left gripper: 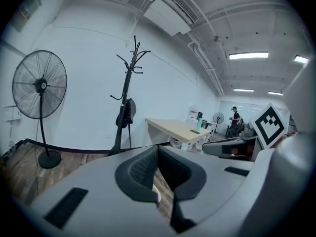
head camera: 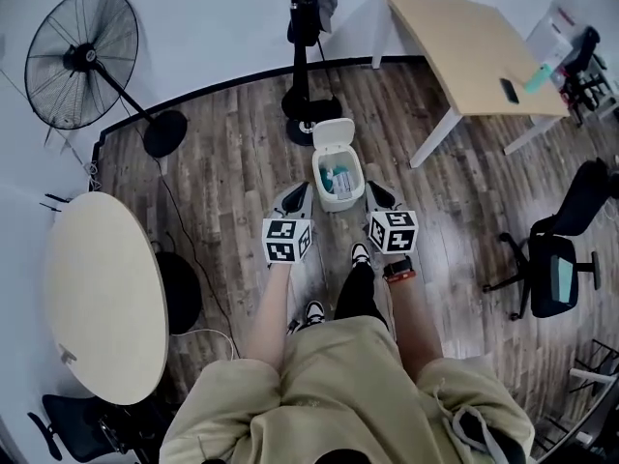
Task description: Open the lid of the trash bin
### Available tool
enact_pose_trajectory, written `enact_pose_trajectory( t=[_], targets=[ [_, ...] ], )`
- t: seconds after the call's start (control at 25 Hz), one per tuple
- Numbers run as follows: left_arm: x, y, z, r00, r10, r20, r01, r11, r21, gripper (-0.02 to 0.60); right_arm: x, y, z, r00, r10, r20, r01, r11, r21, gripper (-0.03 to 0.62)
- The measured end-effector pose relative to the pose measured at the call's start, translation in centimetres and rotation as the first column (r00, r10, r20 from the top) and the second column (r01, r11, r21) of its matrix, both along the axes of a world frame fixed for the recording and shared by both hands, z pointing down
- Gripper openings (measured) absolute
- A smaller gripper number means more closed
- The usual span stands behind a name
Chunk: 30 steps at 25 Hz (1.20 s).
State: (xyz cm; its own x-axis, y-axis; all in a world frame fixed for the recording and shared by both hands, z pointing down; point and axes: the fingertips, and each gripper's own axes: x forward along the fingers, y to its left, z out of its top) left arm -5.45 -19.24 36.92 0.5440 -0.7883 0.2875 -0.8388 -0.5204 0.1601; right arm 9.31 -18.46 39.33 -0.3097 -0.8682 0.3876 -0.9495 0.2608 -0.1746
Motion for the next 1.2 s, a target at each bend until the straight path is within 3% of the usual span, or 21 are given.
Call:
enact_pose_trajectory(
  t=[0.16,0.56,0.84,0.96,1.2],
  targets=[
    [-0.4,3.0,-3.4,1.000,0.002,0.010,-0.002,0.999,0.053,0.023,0.6,2.5,-3.8,0.999,0.034,0.012,-0.035,0.997,0.069,0.014],
    [-2.5,8.2,-9.1,0.999,-0.019,-0.043,0.026,0.984,0.176,0.025,-0.4,7.6,-10.7,0.995,0.104,-0.006,-0.101,0.973,0.208,0.014],
    [-3.6,9.3,-11.6,0.998,-0.024,-0.061,0.036,0.975,0.217,0.025,-2.4,9.7,-12.0,0.995,0.096,-0.011,-0.090,0.966,0.241,0.012],
    [-3.4,9.2,-12.5,0.999,-0.023,-0.036,0.031,0.970,0.242,0.025,-2.8,9.4,-12.7,0.996,0.086,0.002,-0.084,0.965,0.250,0.012],
    [-2.7,8.7,-12.3,0.999,-0.025,-0.036,0.033,0.971,0.238,0.024,-2.7,8.8,-12.5,0.998,0.068,0.018,-0.070,0.967,0.244,0.012]
  ],
)
